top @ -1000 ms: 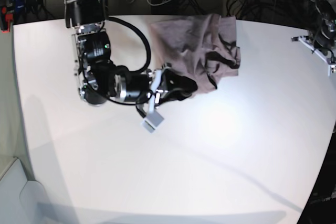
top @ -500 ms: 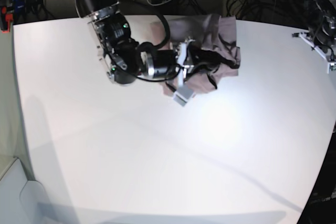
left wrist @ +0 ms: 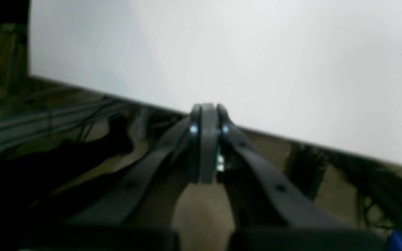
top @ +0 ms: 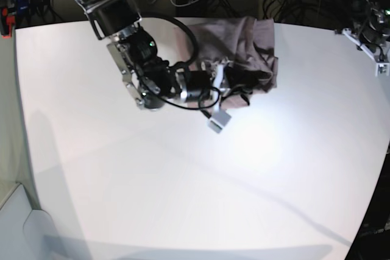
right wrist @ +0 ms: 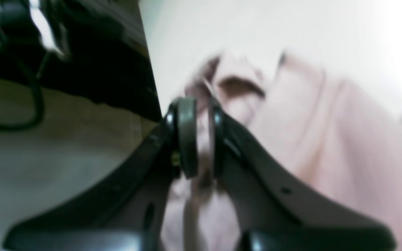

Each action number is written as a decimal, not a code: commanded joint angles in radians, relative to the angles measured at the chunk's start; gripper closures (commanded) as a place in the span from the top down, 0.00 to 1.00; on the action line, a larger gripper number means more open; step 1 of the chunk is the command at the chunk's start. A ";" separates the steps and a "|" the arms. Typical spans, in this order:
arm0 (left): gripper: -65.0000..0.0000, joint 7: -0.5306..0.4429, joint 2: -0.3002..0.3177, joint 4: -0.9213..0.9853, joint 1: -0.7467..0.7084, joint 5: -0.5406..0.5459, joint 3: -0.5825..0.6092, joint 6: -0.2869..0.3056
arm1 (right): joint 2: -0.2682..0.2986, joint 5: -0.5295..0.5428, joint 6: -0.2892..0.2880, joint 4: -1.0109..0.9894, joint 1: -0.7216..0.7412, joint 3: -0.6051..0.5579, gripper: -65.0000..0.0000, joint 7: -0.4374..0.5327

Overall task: Layout the t-shirt on the table in an organized manner, then fold the t-shirt properly
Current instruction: 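Lower the folded end onto the bundle and release with the right gripper, then grasp the bundle edges with both grippers and lift it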

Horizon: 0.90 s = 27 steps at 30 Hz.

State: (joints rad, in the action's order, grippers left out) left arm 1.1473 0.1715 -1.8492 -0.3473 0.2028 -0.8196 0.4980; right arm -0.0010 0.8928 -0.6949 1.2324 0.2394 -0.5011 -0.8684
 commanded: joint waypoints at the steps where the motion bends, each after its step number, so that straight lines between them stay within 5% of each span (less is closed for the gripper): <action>1: 0.00 -0.011 0.016 -0.013 0.003 -0.001 -0.004 -0.002 | -0.031 0.029 -0.003 0.017 0.042 -0.046 0.08 0.047; 8: 0.00 -0.005 0.015 -0.023 0.003 0.004 -0.007 -0.002 | -0.040 0.018 -0.003 0.111 0.154 -0.350 0.07 0.084; 11: 0.00 -0.005 0.012 -0.025 0.001 0.007 -0.010 0.023 | 0.017 0.018 -0.003 0.171 0.148 -0.356 0.07 0.088; 17: 0.00 -0.010 -0.043 -0.114 0.009 0.099 -0.007 0.200 | 0.160 0.018 -0.003 0.267 0.142 -0.354 0.07 0.088; 22: 0.00 -0.005 -0.085 -0.157 0.046 0.211 -0.010 0.200 | 0.281 0.018 -0.003 0.419 0.044 -0.275 0.07 0.088; 27: 0.01 -0.005 -0.089 -0.155 0.083 0.260 -0.002 0.200 | 0.307 0.018 -0.003 0.432 -0.064 -0.169 0.07 0.088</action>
State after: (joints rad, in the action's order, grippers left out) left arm 1.1614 0.0685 -1.9877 -0.2741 0.4477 -0.8200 0.7002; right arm 0.3103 0.8867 -0.6910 1.6482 0.1589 -0.6750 -0.8078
